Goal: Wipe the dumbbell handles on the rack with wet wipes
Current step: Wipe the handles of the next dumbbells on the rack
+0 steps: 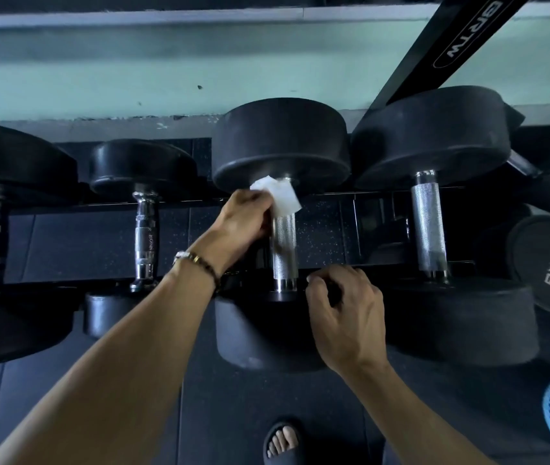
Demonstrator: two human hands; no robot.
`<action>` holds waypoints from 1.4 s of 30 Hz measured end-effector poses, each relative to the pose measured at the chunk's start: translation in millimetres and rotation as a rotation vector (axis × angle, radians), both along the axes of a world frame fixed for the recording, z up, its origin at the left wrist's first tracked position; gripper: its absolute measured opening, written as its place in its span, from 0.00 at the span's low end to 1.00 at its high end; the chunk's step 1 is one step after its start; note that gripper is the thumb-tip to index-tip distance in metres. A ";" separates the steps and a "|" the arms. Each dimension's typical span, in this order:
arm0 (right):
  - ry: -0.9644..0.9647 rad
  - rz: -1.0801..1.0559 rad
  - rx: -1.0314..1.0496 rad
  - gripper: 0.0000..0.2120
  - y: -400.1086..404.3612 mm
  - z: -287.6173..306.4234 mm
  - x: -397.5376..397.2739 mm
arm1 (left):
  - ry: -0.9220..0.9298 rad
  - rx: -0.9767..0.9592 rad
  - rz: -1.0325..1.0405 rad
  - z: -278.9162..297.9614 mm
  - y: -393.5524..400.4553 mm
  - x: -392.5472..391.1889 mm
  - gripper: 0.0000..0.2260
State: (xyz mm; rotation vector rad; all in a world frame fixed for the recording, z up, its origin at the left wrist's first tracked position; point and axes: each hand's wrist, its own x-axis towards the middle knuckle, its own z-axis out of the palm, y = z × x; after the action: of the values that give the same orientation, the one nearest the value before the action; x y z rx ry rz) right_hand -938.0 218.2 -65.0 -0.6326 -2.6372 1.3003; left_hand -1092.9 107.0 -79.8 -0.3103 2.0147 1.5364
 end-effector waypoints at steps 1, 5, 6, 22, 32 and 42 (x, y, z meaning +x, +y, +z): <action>0.003 0.001 0.013 0.17 0.6 -1.0 -0.8 | 0.010 0.010 0.034 -0.9 5.2 -5.1 0.15; 0.025 -0.003 0.013 0.15 -0.3 -0.2 -0.3 | 0.087 -0.113 -0.150 -5.2 -12.5 9.3 0.15; 0.022 -0.004 0.006 0.15 -0.8 0.5 -0.4 | 0.096 -0.153 -0.213 -6.6 -21.1 13.9 0.15; -0.022 0.004 0.017 0.17 0.6 0.5 -0.6 | 0.233 -0.499 0.125 5.9 6.3 18.4 0.39; 0.021 -0.023 0.013 0.15 -0.7 -1.3 -1.3 | 0.592 -0.341 0.152 16.1 2.5 34.4 0.23; -0.011 -0.009 -0.024 0.16 -0.5 1.5 -0.3 | 0.297 -0.440 0.155 7.7 -17.5 24.5 0.06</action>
State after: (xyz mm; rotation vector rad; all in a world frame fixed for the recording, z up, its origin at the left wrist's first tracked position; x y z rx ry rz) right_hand -938.3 217.7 -63.6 -0.6560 -2.6279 1.3314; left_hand -1068.5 89.5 -72.1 -0.4392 2.6188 1.2697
